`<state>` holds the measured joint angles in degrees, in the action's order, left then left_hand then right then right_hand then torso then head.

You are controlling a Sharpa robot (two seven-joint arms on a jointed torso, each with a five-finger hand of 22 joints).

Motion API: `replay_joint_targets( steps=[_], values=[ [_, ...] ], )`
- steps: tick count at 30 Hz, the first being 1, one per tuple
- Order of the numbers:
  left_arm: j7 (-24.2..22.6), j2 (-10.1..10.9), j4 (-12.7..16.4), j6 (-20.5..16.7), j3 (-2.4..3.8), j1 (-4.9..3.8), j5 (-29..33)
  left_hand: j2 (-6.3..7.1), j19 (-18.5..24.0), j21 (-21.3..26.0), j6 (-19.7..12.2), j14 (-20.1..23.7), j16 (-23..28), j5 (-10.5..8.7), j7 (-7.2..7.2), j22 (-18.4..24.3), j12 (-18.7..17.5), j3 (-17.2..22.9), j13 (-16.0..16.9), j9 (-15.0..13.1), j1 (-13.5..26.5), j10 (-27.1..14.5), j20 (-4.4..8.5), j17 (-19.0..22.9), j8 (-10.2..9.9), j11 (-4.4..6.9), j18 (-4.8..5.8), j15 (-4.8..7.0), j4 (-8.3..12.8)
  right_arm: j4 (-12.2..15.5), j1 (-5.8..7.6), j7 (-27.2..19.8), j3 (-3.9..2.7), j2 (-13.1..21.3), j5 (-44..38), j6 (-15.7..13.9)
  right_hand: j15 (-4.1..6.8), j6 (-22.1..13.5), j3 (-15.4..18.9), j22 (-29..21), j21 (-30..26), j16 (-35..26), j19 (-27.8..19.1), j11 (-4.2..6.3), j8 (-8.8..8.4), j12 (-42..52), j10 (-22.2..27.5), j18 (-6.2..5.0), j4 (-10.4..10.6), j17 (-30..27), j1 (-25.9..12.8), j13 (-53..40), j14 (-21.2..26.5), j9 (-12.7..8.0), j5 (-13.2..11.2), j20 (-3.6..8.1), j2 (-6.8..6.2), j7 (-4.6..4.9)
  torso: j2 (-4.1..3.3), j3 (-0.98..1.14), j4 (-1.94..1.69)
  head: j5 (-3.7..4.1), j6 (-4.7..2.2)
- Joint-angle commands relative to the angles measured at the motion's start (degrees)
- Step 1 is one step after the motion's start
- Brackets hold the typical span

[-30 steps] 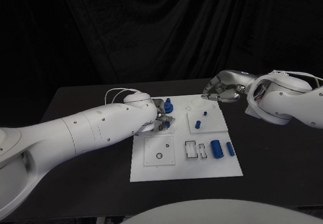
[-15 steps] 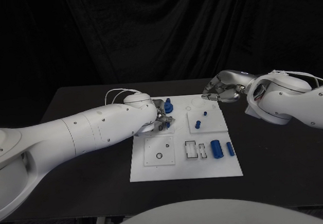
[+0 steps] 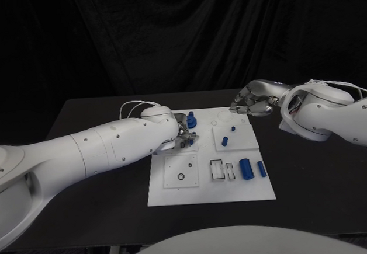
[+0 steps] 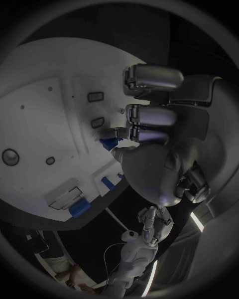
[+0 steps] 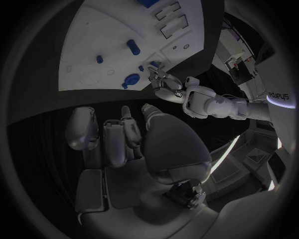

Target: Assemble the parts on the task board

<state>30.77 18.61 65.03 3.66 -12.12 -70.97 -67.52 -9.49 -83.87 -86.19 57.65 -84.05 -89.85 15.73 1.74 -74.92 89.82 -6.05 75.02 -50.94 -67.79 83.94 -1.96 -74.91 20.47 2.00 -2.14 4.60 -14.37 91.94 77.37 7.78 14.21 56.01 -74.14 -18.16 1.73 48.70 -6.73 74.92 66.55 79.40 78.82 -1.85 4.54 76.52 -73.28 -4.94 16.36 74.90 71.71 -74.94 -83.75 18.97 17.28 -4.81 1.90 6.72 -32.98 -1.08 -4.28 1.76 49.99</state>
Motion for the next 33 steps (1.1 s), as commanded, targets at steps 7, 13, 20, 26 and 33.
replay_joint_targets(
  steps=[7, 13, 20, 26, 33],
  values=[
    [-0.6, -0.1, 0.1, 1.2, 0.05, 0.18, 0.0, 0.31, -0.6, 0.4, 0.0, -5.9, -0.1, 1.11, 0.13, -8.1, 0.2, 0.6, 15.0, -0.2, -0.7, 6.1, -0.02, -15.1, -0.7, -0.13, 0.15, -0.11, -0.1, -0.1, -0.14, 1.2, -0.03, 0.0, -0.4, 0.5, -0.22, 0.2, -0.4, 8.5, -0.2, -0.5, -0.4, -0.03, -0.25, -0.3, 0.3, -0.01, 0.0, 4.2, 0.7, -3.4, 0.0, -0.1, 0.5, -0.01, -0.13, 0.17, -0.02, 0.00, -0.06, -0.13, 0.01],
    [-0.6, -0.3, 0.1, 1.5, 0.05, 0.22, 0.0, 0.55, -0.6, 0.5, 0.0, -5.9, -0.1, 2.12, 0.10, -8.0, 0.2, 1.4, 15.0, -0.5, -1.5, 6.1, -0.06, -15.1, -1.3, -0.11, 0.12, -0.12, 0.1, -0.2, -0.14, 1.2, -0.03, -0.1, -0.4, 0.5, -0.23, 0.3, -0.5, 8.5, -0.4, -0.6, -0.5, -0.04, -0.25, -0.4, 0.5, -0.04, 0.0, 4.1, 0.8, -3.3, 0.0, -0.1, 0.7, -0.02, -0.16, 0.18, 0.02, -0.01, -0.05, -0.34, 0.01],
    [-0.5, -0.2, 0.1, 1.8, 0.05, 0.26, 0.0, 0.69, -0.5, 0.5, 0.1, -5.9, -0.1, 2.56, 0.08, -8.0, 0.2, 2.4, 15.0, -0.7, -2.2, 6.1, -0.06, -15.1, -1.8, -0.10, 0.11, -0.14, 0.4, -0.2, -0.15, 1.2, -0.03, -0.2, -0.4, 0.4, -0.23, 0.3, -0.5, 8.5, -0.6, -0.7, -0.6, -0.05, -0.25, -0.4, 0.5, -0.07, 0.0, 4.0, 0.8, -3.3, 0.1, -0.1, 0.7, -0.02, -0.16, 0.18, 0.05, -0.01, -0.01, -0.31, 0.01],
    [-0.4, -0.1, 0.1, 1.7, 0.05, 0.30, 0.0, 1.13, -0.5, 0.6, 0.2, -5.9, -0.1, 3.51, 0.01, -8.1, 0.2, 4.4, 15.0, -1.0, -3.3, 6.1, -0.04, -15.1, -2.5, -0.07, 0.11, -0.10, 0.7, -0.3, -0.16, 1.2, -0.03, -0.2, -0.4, 0.4, -0.24, 0.3, -0.5, 8.4, -0.7, -0.8, -0.6, -0.06, -0.24, -0.4, 0.5, -0.10, 0.0, 3.8, 0.8, -3.3, 0.2, -0.1, 0.7, -0.03, -0.17, 0.19, 0.04, -0.03, -0.03, -0.30, 0.01],
    [-0.5, 0.3, 0.4, 1.2, 0.05, 0.33, 0.0, 2.92, -0.5, 0.7, 0.5, -5.9, -0.1, 5.70, -0.02, -8.1, 0.2, 8.7, 15.0, -1.7, -4.1, 6.1, 0.02, -15.1, -3.7, -0.01, 0.09, -0.04, 1.0, -0.3, -0.19, 1.2, -0.03, -0.1, -0.4, 0.5, -0.24, 0.3, -0.5, 8.4, -0.8, -1.0, -0.7, -0.06, -0.23, -0.5, 0.6, -0.12, 0.1, 3.7, 0.8, -3.2, 0.3, -0.1, 0.7, -0.03, -0.16, 0.20, 0.03, -0.04, -0.05, -0.21, 0.01]
  ],
)
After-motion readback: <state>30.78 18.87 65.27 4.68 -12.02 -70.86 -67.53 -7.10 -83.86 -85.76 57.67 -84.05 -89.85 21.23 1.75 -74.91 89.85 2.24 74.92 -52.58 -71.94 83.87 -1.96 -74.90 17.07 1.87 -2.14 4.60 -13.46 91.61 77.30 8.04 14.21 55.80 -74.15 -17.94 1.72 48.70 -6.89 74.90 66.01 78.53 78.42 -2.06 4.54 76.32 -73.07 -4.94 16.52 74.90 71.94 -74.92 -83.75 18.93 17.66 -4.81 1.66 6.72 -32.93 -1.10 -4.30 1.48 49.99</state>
